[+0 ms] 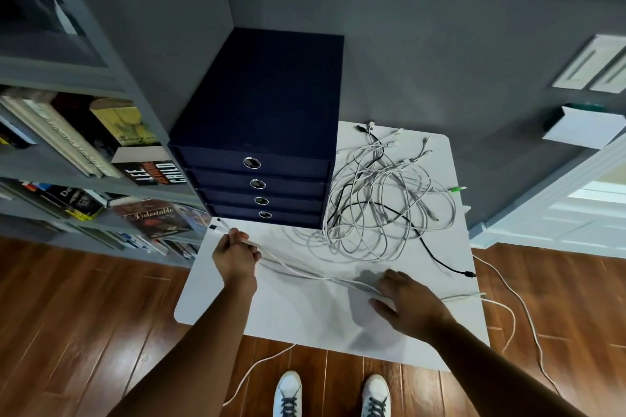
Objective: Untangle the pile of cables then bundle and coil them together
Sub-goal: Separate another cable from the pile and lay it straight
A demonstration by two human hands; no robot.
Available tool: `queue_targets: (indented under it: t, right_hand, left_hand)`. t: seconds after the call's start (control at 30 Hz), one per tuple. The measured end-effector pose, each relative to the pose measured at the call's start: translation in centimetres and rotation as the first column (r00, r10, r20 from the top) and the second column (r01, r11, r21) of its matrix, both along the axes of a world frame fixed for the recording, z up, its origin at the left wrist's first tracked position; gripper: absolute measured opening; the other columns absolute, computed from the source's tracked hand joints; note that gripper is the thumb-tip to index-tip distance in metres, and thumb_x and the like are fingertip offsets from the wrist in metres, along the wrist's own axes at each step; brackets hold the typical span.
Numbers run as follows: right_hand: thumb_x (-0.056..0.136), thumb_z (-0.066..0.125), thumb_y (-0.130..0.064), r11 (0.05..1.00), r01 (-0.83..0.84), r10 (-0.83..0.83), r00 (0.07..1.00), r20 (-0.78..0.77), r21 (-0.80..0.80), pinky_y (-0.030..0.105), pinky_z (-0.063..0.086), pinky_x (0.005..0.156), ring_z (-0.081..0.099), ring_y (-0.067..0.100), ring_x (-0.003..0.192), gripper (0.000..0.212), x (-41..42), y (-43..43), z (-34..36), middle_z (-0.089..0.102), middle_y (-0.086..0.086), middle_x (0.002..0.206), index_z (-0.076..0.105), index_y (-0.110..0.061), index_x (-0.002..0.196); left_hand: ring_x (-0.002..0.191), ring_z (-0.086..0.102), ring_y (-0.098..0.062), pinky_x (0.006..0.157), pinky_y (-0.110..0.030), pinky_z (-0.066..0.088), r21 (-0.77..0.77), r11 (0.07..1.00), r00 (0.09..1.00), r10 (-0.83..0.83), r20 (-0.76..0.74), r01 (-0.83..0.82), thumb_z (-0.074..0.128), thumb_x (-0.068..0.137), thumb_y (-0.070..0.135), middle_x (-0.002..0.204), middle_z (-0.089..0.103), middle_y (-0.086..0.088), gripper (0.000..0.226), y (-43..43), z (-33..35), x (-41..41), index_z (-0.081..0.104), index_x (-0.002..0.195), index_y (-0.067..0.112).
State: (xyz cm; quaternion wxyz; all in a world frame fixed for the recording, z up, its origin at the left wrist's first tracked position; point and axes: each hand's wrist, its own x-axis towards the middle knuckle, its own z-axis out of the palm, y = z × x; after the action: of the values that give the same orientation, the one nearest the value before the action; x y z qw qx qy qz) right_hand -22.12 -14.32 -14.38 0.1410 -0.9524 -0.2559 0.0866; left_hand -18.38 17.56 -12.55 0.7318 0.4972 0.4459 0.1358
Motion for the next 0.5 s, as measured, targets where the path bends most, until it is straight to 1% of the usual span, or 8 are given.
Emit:
queue_targets:
  t: [0.07,0.13,0.2,0.27,0.33,0.4,0.43,0.5]
  right_hand:
    - [0.093,0.049,-0.052,0.999,-0.021,0.02,1.0,0.021,0.046,0.027,0.054,0.075,0.06,0.015,0.101,0.042,0.1,2.0,0.3,0.059,-0.004,0.113,0.053,-0.028,0.127]
    - [0.096,0.045,-0.048,0.993,-0.07,0.071,0.997,-0.009,0.098,0.028,0.053,0.084,0.057,0.015,0.11,0.047,0.3,5.0,1.2,0.057,-0.003,0.123,0.042,-0.031,0.14]
    - [0.099,0.038,-0.045,0.987,-0.081,0.088,0.995,-0.046,0.14,0.031,0.048,0.095,0.052,0.019,0.12,0.052,0.6,8.3,1.9,0.053,0.001,0.135,0.04,-0.024,0.146]
    - [0.102,0.038,-0.037,0.984,-0.024,0.042,0.994,-0.103,0.175,0.034,0.045,0.102,0.049,0.024,0.126,0.05,1.1,11.3,2.6,0.048,0.006,0.143,0.039,-0.016,0.147]
    - [0.104,0.04,-0.025,0.974,0.088,-0.036,0.971,-0.236,0.211,0.031,0.045,0.096,0.053,0.024,0.118,0.04,1.7,13.2,3.3,0.054,0.008,0.138,0.045,-0.015,0.142]
    - [0.103,0.04,-0.017,0.945,0.195,-0.09,0.927,-0.365,0.262,0.022,0.043,0.079,0.058,0.02,0.1,0.031,2.1,13.6,3.4,0.063,0.004,0.119,0.057,-0.016,0.129]
    - [0.104,0.039,-0.017,0.939,0.213,-0.098,0.918,-0.385,0.269,0.02,0.042,0.077,0.058,0.018,0.099,0.03,2.2,13.4,3.4,0.064,0.001,0.116,0.06,-0.017,0.124]
    - [0.105,0.04,-0.023,0.947,0.204,-0.096,0.917,-0.387,0.247,0.023,0.045,0.081,0.061,0.018,0.102,0.028,2.4,12.7,3.5,0.066,-0.003,0.117,0.065,-0.02,0.118]
  left_hand:
    - [0.046,0.047,-0.013,0.048,-0.025,0.041,-0.01,0.999,0.999,-0.038,0.012,0.039,0.047,0.104,0.018,0.063,0.053,-0.004,0.033,-0.8,0.4,-0.1,0.055,0.073,0.01]
    - [0.045,0.046,-0.013,0.048,-0.025,0.041,-0.049,0.997,0.998,-0.061,0.027,0.062,0.048,0.104,0.016,0.063,0.053,-0.004,0.033,-1.8,0.8,-0.3,0.055,0.073,0.008]
    - [0.045,0.047,-0.015,0.05,-0.026,0.042,-0.098,0.992,0.996,-0.08,0.044,0.084,0.048,0.105,0.016,0.058,0.053,-0.003,0.034,-3.0,1.0,-0.5,0.055,0.073,0.006]
    - [0.047,0.049,-0.015,0.052,-0.027,0.046,-0.137,0.985,0.993,-0.103,0.052,0.109,0.048,0.105,0.018,0.053,0.055,-0.002,0.034,-4.1,1.0,-0.7,0.057,0.075,0.005]
    - [0.049,0.051,-0.016,0.052,-0.027,0.049,-0.162,0.981,0.993,-0.103,0.049,0.11,0.048,0.106,0.02,0.055,0.056,-0.004,0.033,-4.8,0.9,-0.9,0.059,0.079,0.004]
    - [0.054,0.053,-0.018,0.053,-0.027,0.05,-0.139,0.984,0.993,-0.112,0.038,0.116,0.049,0.105,0.02,0.061,0.057,-0.007,0.031,-4.8,0.8,-1.0,0.063,0.083,0.003]
    - [0.058,0.054,-0.019,0.056,-0.028,0.05,-0.103,0.986,0.991,-0.133,0.02,0.134,0.049,0.105,0.02,0.066,0.058,-0.009,0.031,-4.6,0.8,-1.0,0.066,0.085,0.003]
    - [0.069,0.058,-0.02,0.062,-0.031,0.051,-0.05,0.984,0.986,-0.168,-0.001,0.168,0.05,0.104,0.019,0.077,0.062,-0.01,0.029,-4.2,0.7,-1.1,0.069,0.087,0.005]
